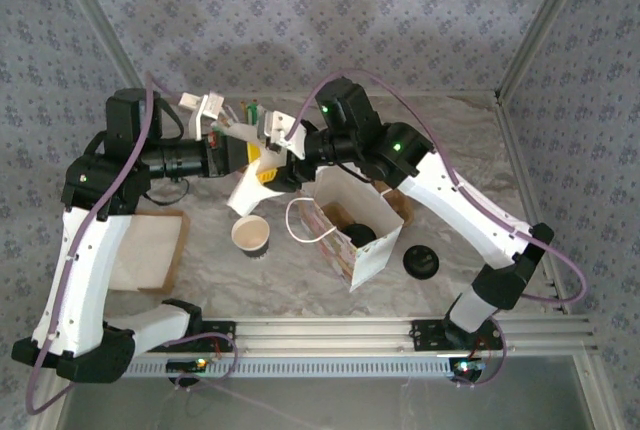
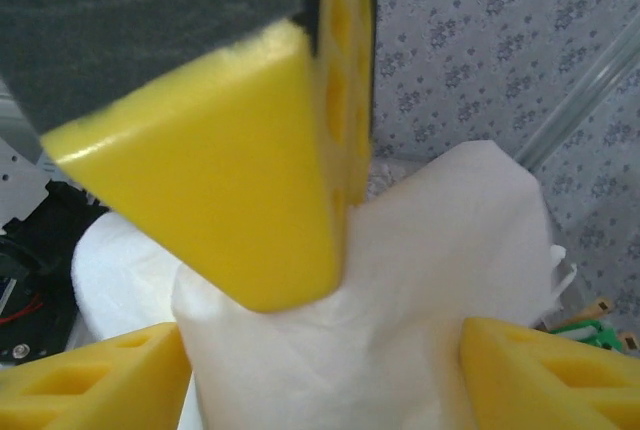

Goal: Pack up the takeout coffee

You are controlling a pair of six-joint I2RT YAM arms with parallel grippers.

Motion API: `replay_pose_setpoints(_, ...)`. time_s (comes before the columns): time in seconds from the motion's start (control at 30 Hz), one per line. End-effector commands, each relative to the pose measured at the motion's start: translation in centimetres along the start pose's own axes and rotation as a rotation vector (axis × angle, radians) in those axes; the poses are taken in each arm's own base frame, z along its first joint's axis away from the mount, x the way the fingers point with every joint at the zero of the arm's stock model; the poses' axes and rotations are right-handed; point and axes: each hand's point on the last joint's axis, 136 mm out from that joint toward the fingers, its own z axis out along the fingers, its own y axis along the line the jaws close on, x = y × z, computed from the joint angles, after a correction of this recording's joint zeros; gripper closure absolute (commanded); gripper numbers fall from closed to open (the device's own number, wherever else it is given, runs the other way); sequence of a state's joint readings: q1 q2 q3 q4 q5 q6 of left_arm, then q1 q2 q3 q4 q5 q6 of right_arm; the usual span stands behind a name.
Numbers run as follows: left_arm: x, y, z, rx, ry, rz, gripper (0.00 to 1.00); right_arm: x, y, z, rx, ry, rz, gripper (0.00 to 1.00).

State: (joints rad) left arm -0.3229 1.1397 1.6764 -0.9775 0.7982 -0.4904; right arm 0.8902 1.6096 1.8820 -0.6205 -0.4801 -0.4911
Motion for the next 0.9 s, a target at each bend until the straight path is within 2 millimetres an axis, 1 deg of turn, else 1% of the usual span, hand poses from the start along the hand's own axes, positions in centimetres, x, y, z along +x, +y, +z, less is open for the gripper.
replay_pose_setpoints(0.0, -0.3, -1.7, -0.3, 0.075, -0.015, 0.038, 1.0, -1.3, 1.0, -0.8, -0.041, -0.052, 0.014, 0.35)
replay_pose_setpoints(0.03, -0.4, -1.9, -0.4, 0.083, -0.018, 0.04, 1.0, -1.2, 1.2, -0.7, -0.05, -0.051, 0.021, 0.36)
replay_pose_setpoints(0.1, -0.5, -2.2, -0.5, 0.089, -0.024, 0.045, 1.0, -1.1, 1.3, -0.7, -0.06, -0.052, 0.034, 0.42)
replay_pose_setpoints(0.27, -0.5, -1.8, -0.2, 0.079, -0.022, 0.034, 1.0, -1.6, 2.0, -1.1, -0.089, -0.071, 0.049, 0.53)
replay_pose_setpoints(0.3, -0.5, -1.6, -0.2, 0.072, -0.024, 0.029, 1.0, -2.2, 2.0, -1.3, -0.087, -0.094, 0.038, 0.57)
replay_pose_setpoints(0.37, -0.7, -1.1, -0.1, 0.048, -0.03, 0.02, 1.0, -2.5, 2.2, -1.6, -0.097, -0.11, 0.038, 0.71)
replay_pose_setpoints(0.47, -1.0, -0.8, 0.1, 0.032, -0.036, 0.013, 1.0, -2.5, 2.3, -1.8, -0.095, -0.111, 0.048, 0.98)
replay_pose_setpoints(0.5, -1.1, -0.7, 0.0, 0.026, -0.042, 0.012, 0.96, -2.5, 2.3, -1.8, -0.095, -0.111, 0.05, 1.0)
replay_pose_setpoints(0.6, -1.6, -0.7, 0.1, 0.024, -0.061, 0.012, 0.75, -2.2, 2.6, -1.9, -0.098, -0.108, 0.06, 1.0)
replay_pose_setpoints(0.67, -1.9, -0.3, 0.1, 0.002, -0.076, 0.012, 0.58, -2.1, 2.6, -1.9, -0.095, -0.112, 0.072, 1.0)
replay_pose_setpoints(0.7, -2.0, -0.3, 0.1, -0.003, -0.084, 0.015, 0.52, -1.9, 2.6, -1.9, -0.09, -0.11, 0.079, 1.0)
replay_pose_setpoints(0.77, -2.1, 0.2, 0.0, -0.027, -0.101, 0.013, 0.37, -1.4, 2.4, -1.8, -0.072, -0.096, 0.097, 1.0)
replay_pose_setpoints(0.87, -2.5, 0.6, -0.2, -0.056, -0.134, 0.016, 0.18, -1.0, 2.0, -2.2, -0.038, -0.081, 0.123, 1.0)
